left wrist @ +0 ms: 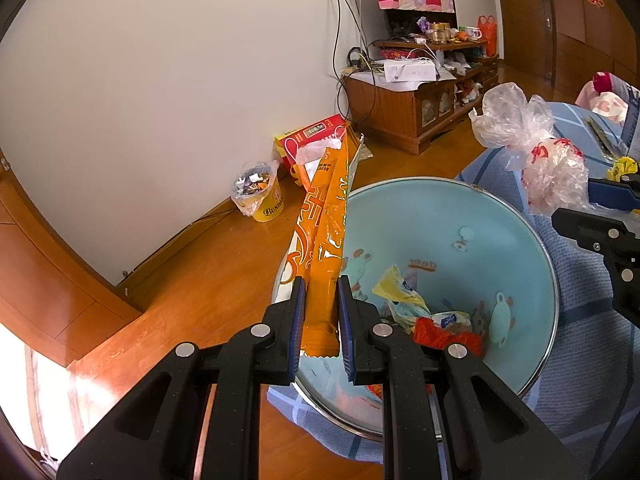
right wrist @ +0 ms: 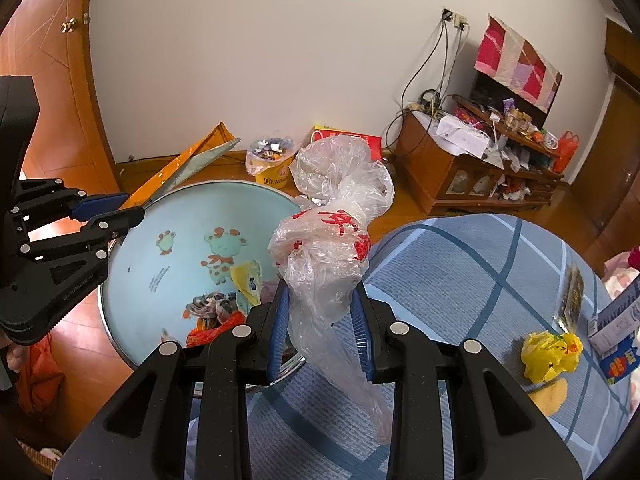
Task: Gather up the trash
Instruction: 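Carry the orange wrapper and clear bag over the light-blue bucket with both tools, then open both tools to drop the wrapper and clear bag into the bucket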
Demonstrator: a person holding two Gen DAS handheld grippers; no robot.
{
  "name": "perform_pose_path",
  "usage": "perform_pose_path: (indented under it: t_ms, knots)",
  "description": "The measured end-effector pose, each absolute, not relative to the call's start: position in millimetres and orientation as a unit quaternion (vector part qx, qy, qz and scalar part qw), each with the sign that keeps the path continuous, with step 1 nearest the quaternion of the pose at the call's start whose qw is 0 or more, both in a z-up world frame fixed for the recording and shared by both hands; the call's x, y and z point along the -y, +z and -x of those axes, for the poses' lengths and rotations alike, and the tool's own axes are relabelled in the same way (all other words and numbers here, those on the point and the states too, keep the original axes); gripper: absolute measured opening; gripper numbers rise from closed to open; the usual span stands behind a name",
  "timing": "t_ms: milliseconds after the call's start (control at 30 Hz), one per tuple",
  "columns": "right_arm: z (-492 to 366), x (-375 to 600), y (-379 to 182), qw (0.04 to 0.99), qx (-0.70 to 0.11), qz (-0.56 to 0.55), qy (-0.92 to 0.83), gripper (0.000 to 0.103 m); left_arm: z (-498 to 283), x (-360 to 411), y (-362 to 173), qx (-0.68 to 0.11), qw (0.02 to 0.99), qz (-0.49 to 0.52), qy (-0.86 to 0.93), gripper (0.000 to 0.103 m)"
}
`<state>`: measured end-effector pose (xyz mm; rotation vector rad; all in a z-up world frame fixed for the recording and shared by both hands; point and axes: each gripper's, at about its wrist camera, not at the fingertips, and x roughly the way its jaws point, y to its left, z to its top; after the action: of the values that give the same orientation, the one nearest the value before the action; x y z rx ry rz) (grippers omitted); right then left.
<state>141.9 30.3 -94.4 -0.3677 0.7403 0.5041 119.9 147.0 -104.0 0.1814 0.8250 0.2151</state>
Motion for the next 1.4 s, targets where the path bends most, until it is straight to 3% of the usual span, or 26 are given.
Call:
perform_pose_path:
  t_ms: [967,1033,1067,1100,1233,1400]
  knots:
    - [-141,-40,-95,0.877,-0.359,0.184,0.261,0.033,-120,-144,-102,-0.403,0.906,-0.088,0.096,0.017]
    - [-140,-41,-95,0.874,-0.359,0.186,0.268,0.04,-120,-143,-102,-0.405,0.905,-0.089,0.095,0.022]
    - [-140,-41,-95,0.876,-0.356,0.185,0.268,0.045,-120,-143,-102,-0.404,0.906,-0.087,0.094,0.036]
    - [-140,-40,-95,0.876,-0.356,0.184,0.268,0.046,-120,-142,-102,-0.402,0.907,-0.087,0.091,0.042]
    - [-141,-39,-97,0.876,-0.359,0.182,0.266,0.046,-120,-141,-103,-0.403,0.907,-0.088,0.089,0.043]
    - [-139,-37,-95,0.878,-0.357,0.18,0.264,0.046,-120,-140,-104,-0.401,0.906,-0.092,0.096,0.056]
